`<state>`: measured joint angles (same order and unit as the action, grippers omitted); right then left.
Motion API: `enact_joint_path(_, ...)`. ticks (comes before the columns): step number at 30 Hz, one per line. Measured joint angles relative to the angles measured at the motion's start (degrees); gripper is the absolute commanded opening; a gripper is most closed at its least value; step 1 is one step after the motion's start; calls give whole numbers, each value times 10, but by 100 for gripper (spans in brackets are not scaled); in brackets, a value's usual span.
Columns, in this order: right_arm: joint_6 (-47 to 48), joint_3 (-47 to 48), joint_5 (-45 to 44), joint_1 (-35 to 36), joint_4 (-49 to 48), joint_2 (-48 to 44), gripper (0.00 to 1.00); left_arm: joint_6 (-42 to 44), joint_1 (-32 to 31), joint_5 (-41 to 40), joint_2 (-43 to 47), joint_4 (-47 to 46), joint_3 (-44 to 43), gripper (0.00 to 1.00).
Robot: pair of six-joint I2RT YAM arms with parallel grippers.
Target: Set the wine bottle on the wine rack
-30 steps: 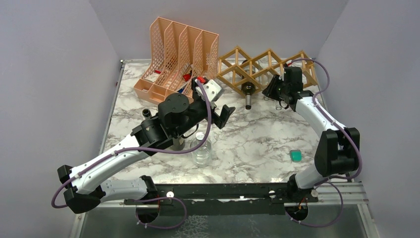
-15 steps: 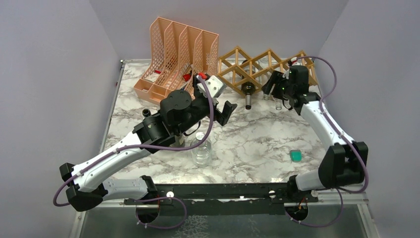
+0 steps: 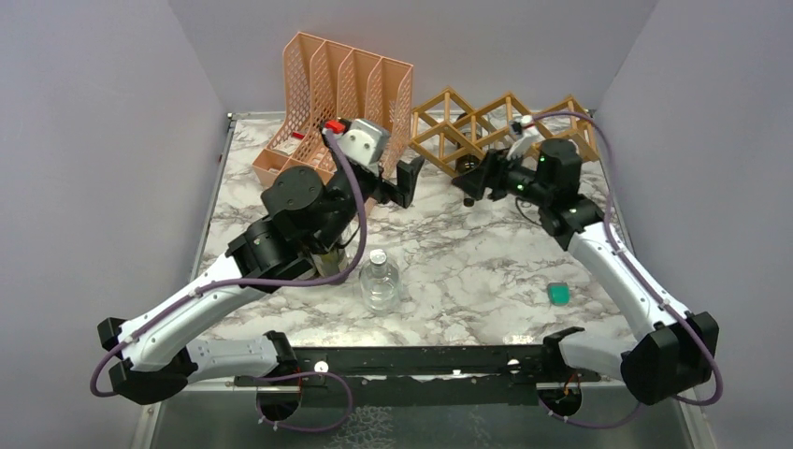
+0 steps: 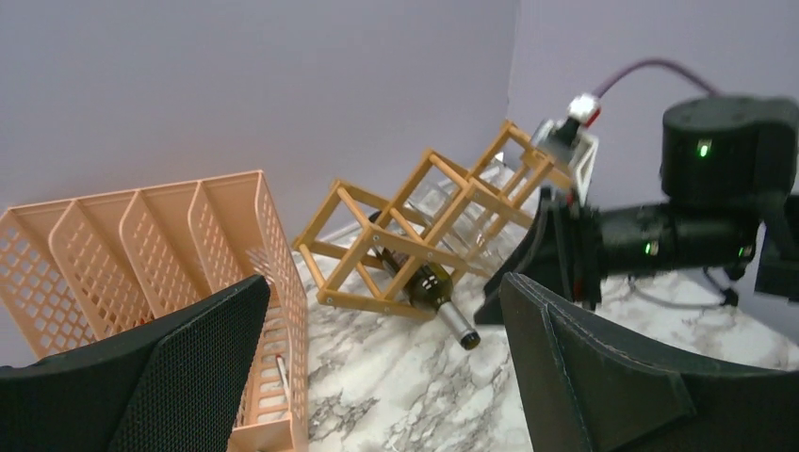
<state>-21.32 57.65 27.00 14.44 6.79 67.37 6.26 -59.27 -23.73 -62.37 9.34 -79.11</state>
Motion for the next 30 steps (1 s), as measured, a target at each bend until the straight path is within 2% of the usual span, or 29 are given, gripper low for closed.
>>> enact_joint_path(6,11,4,13,161,-83,47,65,2,0,-19,29,-19,-2,99)
enact_joint_path(13,54,77,11,266,-155,166,62,-3,0,-35,52,-11,-2,99)
enact_joint_path(23,119,198,-18,352,-176,296,68,-12,0,-52,81,2,-2,99)
enact_joint_path(30,150,245,-58,378,-169,334,65,-13,0,-53,86,3,-2,99)
